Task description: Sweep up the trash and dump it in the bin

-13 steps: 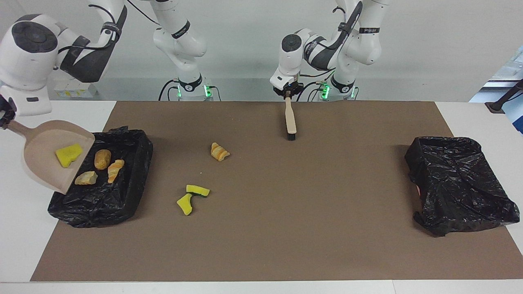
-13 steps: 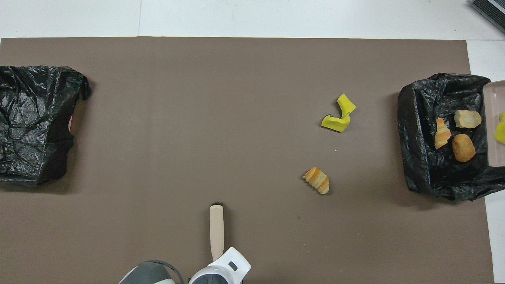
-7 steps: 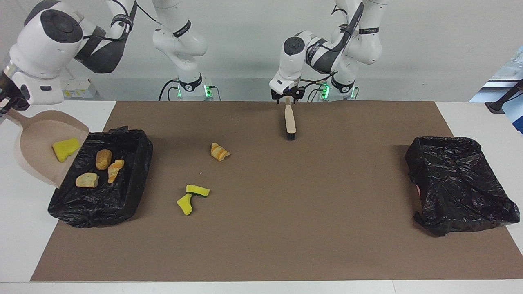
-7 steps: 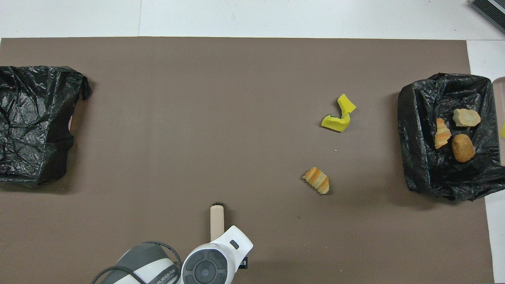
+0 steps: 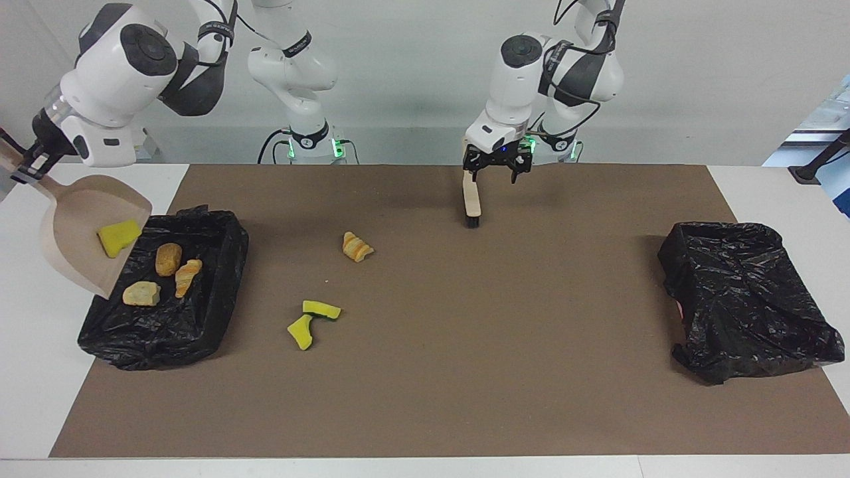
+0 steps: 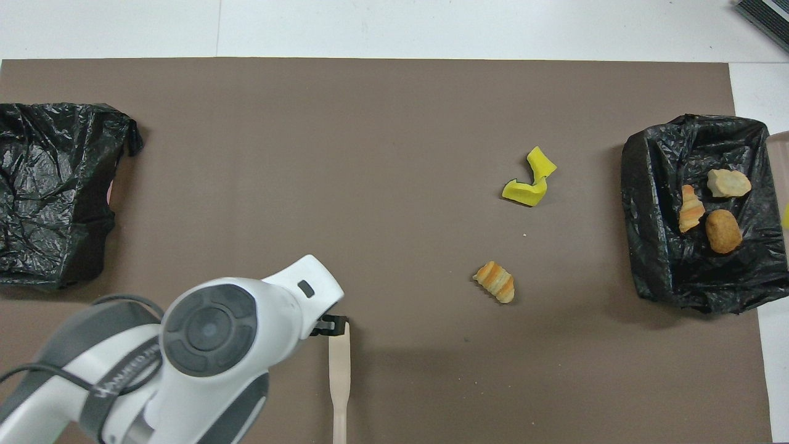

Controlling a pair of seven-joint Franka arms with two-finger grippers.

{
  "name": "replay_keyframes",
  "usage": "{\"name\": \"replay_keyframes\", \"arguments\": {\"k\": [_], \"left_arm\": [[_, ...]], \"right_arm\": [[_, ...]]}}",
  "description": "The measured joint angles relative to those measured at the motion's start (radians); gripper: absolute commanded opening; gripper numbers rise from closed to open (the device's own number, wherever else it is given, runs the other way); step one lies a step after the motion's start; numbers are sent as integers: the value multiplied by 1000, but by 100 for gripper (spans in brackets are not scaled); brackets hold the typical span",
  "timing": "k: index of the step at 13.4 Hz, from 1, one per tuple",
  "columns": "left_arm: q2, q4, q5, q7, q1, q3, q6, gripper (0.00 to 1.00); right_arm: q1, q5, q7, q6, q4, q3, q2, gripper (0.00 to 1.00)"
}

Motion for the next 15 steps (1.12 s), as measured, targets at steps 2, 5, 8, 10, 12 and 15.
{"name": "replay_keyframes", "arguments": {"k": [2, 5, 8, 10, 12, 15], "left_arm": [[0, 75, 19, 117, 86, 2, -27, 100], [3, 166, 35, 283, 192, 4, -77, 100], [10, 284, 36, 442, 291, 5, -183, 100], [25, 376, 36, 506, 337, 6, -258, 100], [65, 477, 36, 529, 366, 6, -339, 100], [139, 590, 36, 537, 398, 7, -397, 100]], "right_arm": [[0, 0, -50, 8, 9, 0, -9, 0], [24, -46, -24, 39, -18, 9, -4, 0], [66, -124, 102, 40, -90, 13, 9, 0], [66, -149, 107, 40, -97, 12, 12, 0], [61, -156, 43, 43, -73, 2, 1, 0], [61, -139, 3, 63, -67, -1, -10, 0]]}}
